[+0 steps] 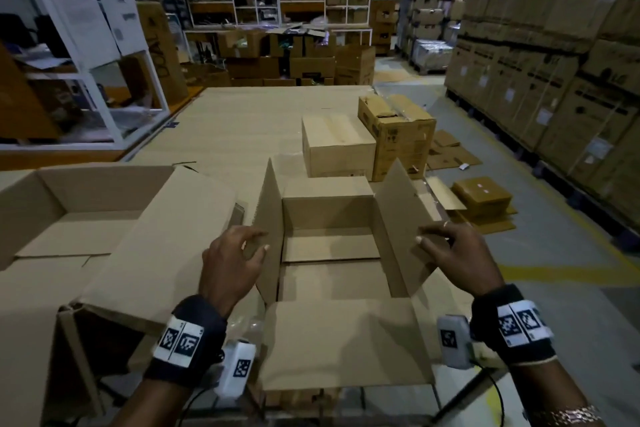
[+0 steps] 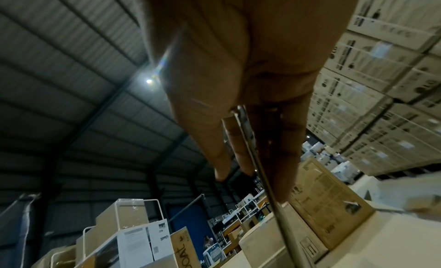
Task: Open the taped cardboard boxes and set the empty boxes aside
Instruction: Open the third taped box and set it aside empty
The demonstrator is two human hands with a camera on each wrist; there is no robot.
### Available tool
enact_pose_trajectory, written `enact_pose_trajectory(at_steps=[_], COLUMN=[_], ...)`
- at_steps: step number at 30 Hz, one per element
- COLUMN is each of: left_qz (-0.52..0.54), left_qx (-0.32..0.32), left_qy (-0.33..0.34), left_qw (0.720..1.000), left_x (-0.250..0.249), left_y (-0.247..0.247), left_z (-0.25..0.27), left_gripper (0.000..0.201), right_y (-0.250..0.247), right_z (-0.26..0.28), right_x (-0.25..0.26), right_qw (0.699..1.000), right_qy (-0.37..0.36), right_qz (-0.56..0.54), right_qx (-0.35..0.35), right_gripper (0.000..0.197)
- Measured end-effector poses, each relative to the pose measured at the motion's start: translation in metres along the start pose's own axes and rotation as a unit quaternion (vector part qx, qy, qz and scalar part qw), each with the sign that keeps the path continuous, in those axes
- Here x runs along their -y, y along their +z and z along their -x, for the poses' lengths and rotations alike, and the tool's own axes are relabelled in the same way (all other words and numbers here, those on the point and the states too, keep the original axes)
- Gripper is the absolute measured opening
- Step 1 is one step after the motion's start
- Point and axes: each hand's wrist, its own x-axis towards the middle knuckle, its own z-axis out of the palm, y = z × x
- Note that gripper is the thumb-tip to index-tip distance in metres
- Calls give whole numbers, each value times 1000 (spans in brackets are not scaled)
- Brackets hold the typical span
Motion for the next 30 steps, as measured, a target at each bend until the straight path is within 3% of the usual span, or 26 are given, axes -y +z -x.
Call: enact_pose_trajectory(at_steps=[4,6,12,21,30], left_qz=[-91,-117,-109,-107,-117], left_qx=[113,127,107,60,2], left_qy=[-40,-59,-52,-41,8], left_qw=[989,983,987,992,993], left_x=[-2,-3,0,-6,-13], left_y=[0,5,14,-11,-75], left_z=[-20,-25,-24,-38,-43], left_gripper=[29,18,22,24,24], right_y=[12,20,32,20,7], right_z=[-18,-23,-25,-40,-49], right_x=[14,18,23,26,61], right_qw=[991,986,984,995,995], right_qy=[37,52,17,-53,-89], right_qz=[56,90,160,80,-32], right_qx=[115,128,78,28,-13], right_gripper=[23,20,18,14,22])
